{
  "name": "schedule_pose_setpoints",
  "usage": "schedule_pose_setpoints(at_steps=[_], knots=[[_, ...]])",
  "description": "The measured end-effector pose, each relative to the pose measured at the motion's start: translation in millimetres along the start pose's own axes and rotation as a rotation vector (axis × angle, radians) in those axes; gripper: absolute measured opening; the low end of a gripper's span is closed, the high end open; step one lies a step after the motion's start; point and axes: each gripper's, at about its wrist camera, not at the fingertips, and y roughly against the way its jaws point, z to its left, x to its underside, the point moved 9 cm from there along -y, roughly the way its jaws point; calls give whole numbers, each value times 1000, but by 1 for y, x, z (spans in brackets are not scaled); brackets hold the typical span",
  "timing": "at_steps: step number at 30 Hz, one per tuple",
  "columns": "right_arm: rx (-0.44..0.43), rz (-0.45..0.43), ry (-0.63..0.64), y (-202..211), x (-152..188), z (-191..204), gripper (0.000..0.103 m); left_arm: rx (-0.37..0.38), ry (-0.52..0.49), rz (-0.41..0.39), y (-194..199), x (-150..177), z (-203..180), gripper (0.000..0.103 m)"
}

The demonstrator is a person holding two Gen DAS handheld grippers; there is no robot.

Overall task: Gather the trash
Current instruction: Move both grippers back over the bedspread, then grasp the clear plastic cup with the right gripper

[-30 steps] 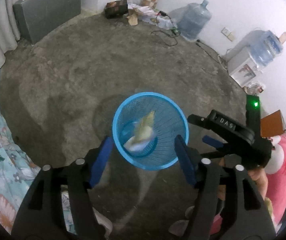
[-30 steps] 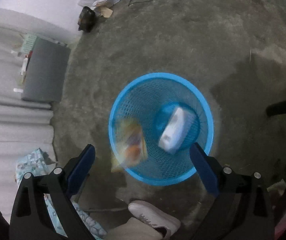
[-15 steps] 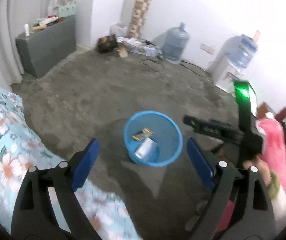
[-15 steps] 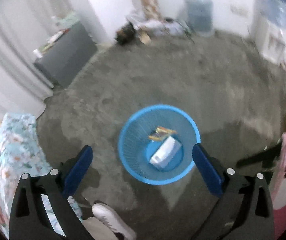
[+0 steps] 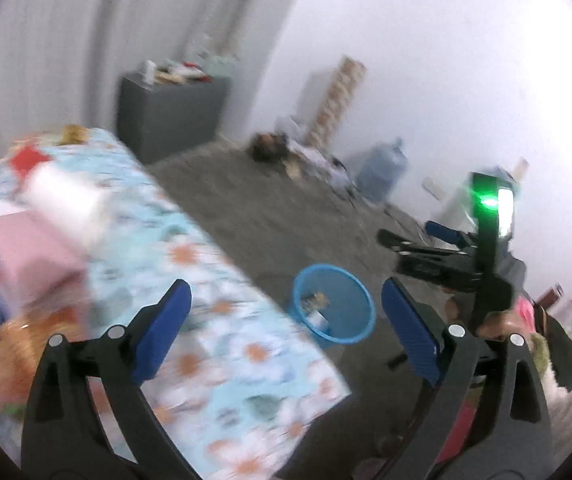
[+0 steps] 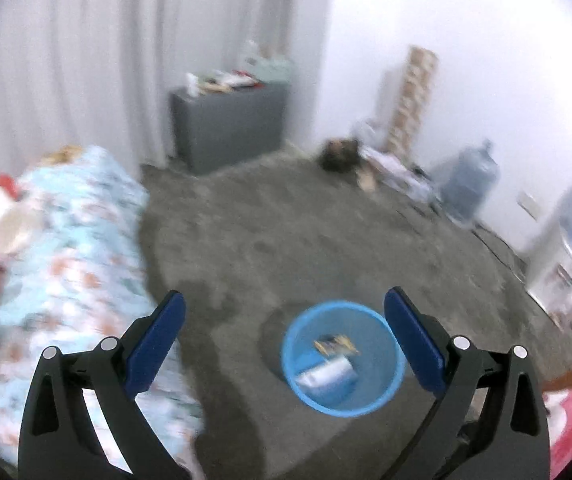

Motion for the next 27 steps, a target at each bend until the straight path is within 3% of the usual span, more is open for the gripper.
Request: schedule_pose_setpoints(at_steps=[7, 13, 17, 21, 27], knots=[[-243, -48, -23, 30, -20, 68, 97, -169, 50, -145, 69, 19, 76, 92], [-485, 33, -89, 27, -26, 129, 96, -255, 39, -182, 90, 32, 110, 92], [-666, 91, -130, 25, -26, 174, 95, -248, 84, -218, 92, 25, 122, 92], [-830, 185, -188, 8, -26, 213, 85, -229, 134, -257, 90, 1, 141, 91], [-919, 304, -258, -23, -24, 252, 68, -164, 270, -246, 79, -37, 167, 78]])
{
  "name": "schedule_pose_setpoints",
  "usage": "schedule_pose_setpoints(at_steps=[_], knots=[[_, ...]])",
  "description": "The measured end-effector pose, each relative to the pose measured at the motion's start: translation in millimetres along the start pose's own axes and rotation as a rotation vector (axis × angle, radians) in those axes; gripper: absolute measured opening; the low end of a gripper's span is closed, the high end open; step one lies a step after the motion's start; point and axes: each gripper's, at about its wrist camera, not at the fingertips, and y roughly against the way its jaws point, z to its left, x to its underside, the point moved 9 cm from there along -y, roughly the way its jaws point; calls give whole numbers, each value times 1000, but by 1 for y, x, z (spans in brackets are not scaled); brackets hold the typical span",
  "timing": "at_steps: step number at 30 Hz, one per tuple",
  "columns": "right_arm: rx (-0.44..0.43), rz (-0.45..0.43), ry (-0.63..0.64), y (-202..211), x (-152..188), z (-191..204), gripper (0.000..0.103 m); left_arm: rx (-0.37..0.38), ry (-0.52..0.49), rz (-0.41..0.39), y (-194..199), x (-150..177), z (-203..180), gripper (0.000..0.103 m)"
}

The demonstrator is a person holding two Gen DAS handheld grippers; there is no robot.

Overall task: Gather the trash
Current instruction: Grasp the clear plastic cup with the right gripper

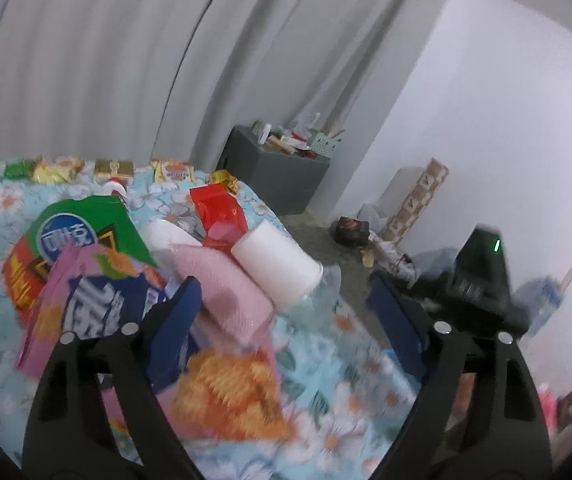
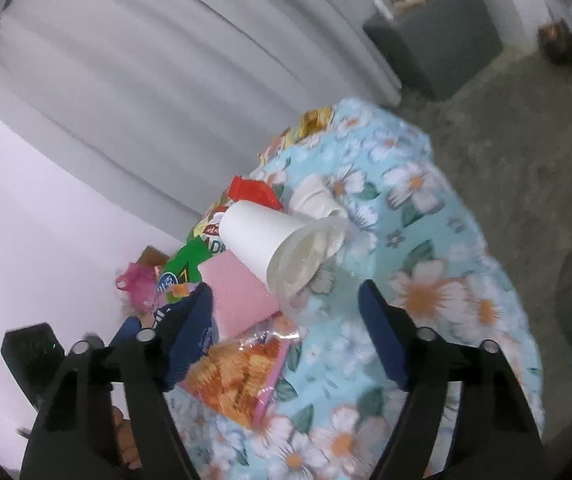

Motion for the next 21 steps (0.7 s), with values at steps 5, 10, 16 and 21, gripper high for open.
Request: schedule_pose_setpoints(at_steps=[5, 10, 16, 21], knots=[[-35, 46, -47, -26, -1, -3, 55, 46, 159, 18, -29, -20, 7, 67], [-53, 84, -74, -40, 0, -7, 27, 18, 158, 39, -47, -20, 6, 55], [-72, 97, -79, -35, 7, -5, 8, -51, 103, 44, -64, -22, 13, 43], [-73, 87, -101, -16, 11, -11, 7, -65, -4, 52, -63, -12, -1, 40]])
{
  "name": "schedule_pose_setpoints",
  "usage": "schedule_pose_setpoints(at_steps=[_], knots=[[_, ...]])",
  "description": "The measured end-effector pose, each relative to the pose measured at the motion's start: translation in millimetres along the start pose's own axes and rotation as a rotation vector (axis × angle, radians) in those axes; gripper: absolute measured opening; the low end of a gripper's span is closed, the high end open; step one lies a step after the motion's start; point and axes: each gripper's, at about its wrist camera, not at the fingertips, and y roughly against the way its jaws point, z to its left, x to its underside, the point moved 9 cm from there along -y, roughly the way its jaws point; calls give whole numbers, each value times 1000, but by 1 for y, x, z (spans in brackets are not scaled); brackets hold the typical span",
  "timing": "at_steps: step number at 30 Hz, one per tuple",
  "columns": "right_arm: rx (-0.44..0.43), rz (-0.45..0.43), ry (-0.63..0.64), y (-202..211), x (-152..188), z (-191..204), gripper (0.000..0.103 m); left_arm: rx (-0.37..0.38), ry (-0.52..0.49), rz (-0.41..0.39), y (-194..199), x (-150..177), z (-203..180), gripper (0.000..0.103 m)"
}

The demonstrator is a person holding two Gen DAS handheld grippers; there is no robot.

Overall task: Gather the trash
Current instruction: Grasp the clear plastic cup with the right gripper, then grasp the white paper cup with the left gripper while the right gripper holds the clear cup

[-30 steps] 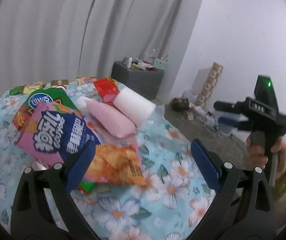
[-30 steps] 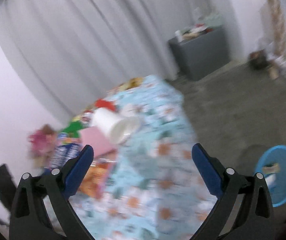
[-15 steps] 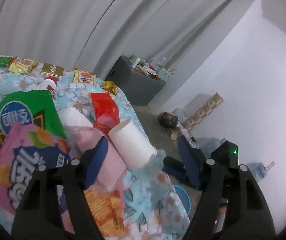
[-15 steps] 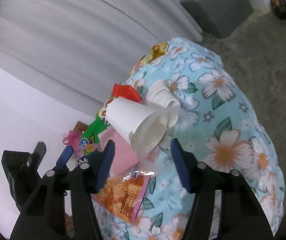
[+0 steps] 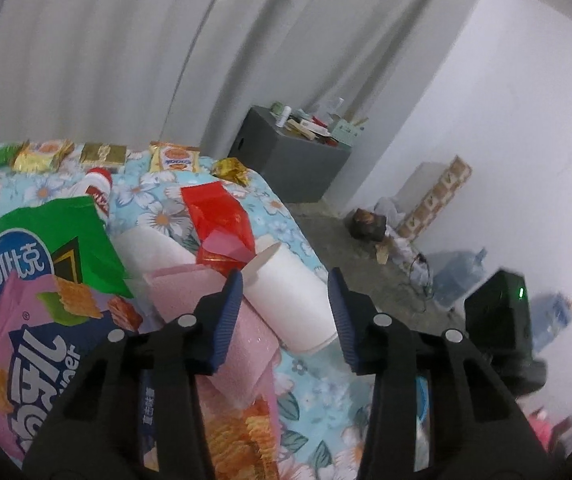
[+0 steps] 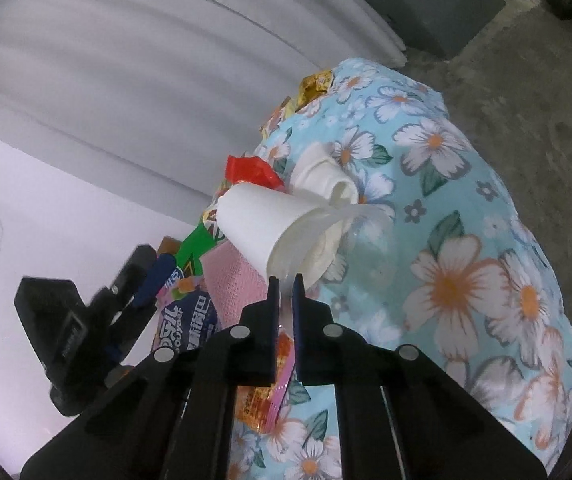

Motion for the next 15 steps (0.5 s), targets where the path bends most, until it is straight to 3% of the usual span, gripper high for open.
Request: schedule_pose_setpoints(at_steps=[8, 15], knots=[[-1, -24, -41, 19, 5, -14, 6, 4, -209, 26, -2, 23, -36, 40], [9, -47, -57, 39, 11, -24, 6, 8, -272, 60, -10, 38, -52, 40]])
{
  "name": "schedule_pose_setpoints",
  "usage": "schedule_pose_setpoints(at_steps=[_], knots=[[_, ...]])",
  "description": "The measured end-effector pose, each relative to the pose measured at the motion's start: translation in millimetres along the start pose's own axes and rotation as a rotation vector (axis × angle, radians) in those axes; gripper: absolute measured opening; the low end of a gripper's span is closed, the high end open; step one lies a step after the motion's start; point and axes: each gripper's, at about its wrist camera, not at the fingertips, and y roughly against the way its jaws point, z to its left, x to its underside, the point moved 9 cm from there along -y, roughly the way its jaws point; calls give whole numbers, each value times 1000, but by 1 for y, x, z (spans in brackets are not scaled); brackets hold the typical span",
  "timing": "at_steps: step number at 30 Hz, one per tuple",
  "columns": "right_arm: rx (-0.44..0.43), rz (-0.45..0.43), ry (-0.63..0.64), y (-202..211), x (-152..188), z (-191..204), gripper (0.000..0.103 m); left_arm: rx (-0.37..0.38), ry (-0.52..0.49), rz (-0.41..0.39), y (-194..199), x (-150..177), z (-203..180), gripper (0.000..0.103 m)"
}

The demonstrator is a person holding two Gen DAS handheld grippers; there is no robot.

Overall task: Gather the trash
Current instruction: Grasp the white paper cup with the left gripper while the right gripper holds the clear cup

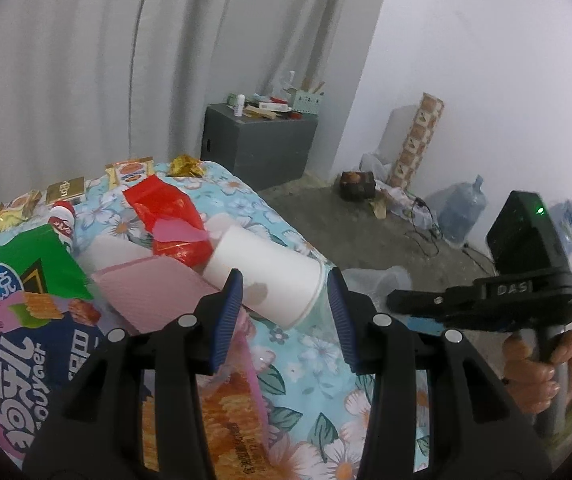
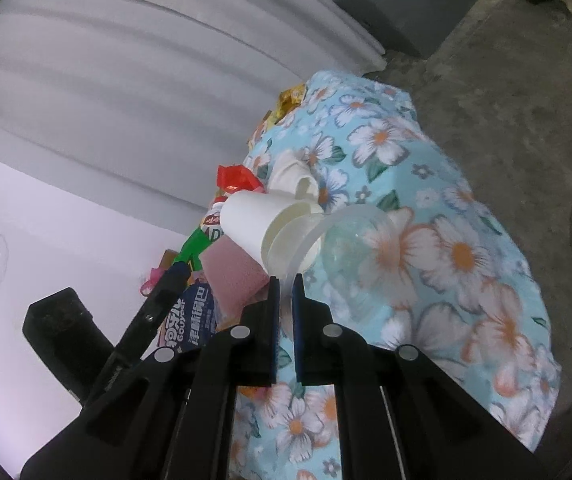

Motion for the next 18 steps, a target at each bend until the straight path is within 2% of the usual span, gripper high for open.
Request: schedule_pose_setpoints(at_steps=[4, 7, 12, 17, 18], knots=[[29, -42, 0, 20, 2, -9, 6, 2, -57, 17, -4, 7, -13, 42], [47, -72, -16, 34, 3, -20, 6, -22, -142, 44, -11, 16, -26, 43], [47, -87, -48, 42, 6, -33, 6, -176, -333, 66, -34, 31, -40, 44], [26, -95, -62, 43, 8, -37, 6, -305, -394, 51, -47, 30, -37, 44], [23, -97, -64, 44, 8, -38, 6, -336, -396, 52, -50, 29, -34, 39]])
